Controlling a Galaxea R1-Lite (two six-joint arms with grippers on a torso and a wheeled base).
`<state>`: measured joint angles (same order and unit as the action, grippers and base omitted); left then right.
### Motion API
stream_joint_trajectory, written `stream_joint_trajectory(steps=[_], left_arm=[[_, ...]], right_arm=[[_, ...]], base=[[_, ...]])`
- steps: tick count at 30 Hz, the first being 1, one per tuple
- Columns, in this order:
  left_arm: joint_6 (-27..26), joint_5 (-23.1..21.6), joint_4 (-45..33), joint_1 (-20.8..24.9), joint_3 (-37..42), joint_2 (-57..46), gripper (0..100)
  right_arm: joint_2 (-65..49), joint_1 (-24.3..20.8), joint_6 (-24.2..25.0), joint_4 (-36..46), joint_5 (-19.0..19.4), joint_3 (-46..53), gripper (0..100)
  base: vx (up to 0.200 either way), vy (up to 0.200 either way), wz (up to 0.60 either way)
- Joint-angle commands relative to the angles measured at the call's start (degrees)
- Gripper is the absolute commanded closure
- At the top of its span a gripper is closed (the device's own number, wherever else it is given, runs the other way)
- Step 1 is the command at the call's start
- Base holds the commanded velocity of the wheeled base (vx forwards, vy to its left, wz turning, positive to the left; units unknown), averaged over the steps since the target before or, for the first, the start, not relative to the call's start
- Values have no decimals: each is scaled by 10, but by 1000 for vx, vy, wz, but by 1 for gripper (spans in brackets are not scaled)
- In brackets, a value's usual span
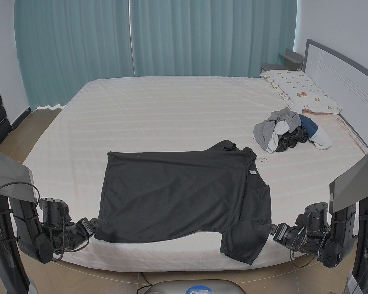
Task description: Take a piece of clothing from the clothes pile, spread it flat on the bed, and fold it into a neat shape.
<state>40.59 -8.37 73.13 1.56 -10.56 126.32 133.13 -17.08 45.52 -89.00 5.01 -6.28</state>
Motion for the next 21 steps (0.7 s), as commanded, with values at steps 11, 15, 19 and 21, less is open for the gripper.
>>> stream_joint_trajectory(steps=[11, 15, 19, 21], left_arm=[[-67, 48, 90, 40, 12, 116, 0], [-64, 49, 90, 53, 1, 117, 0], [-61, 64, 90, 63, -17, 126, 0], [-59, 75, 90, 68, -25, 131, 0]], right_arm=[[48, -5, 2, -6, -7, -1, 0], [51, -4, 2, -6, -9, 0, 0], [52, -6, 1, -6, -9, 0, 0], [56, -7, 1, -6, -9, 0, 0]], base=[[0, 0, 0], [0, 0, 0], [0, 0, 0], [0, 0, 0]])
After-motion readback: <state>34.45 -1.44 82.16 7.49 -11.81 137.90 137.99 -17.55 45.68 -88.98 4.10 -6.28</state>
